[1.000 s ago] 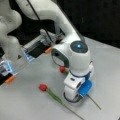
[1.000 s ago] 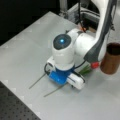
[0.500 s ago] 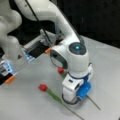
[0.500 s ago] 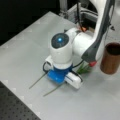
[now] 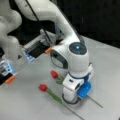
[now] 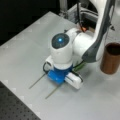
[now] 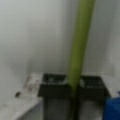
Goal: Flower insertion into a vase
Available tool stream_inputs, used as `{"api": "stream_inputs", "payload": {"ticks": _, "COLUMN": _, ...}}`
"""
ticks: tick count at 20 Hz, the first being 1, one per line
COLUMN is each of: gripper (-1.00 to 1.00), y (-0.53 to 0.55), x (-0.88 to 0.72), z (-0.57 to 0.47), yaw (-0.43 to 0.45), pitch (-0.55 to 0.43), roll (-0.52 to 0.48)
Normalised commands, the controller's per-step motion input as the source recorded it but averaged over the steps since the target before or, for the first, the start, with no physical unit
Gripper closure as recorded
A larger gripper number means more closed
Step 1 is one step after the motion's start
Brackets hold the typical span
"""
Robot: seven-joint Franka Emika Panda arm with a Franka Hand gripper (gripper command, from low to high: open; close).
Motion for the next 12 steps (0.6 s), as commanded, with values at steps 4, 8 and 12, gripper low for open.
{"api": "stream_inputs", "payload": {"ticks": 4, "gripper": 1.0, "y": 0.08, "x": -0.12, "z": 0.41, "yaw": 0.021, "pitch": 0.139, "roll": 0.032}}
{"api": "stream_inputs", "payload": {"ticks": 8, "gripper": 1.0, "y": -0.01, "x": -0.12, "z": 0.41, "yaw": -0.045, "pitch": 0.074, "roll": 0.041}}
{"api": "stream_inputs", "payload": {"ticks": 12, "gripper": 1.0, "y": -0.08, "x": -0.13, "z": 0.38, "yaw": -0.079, "pitch": -0.008, "roll": 0.06}}
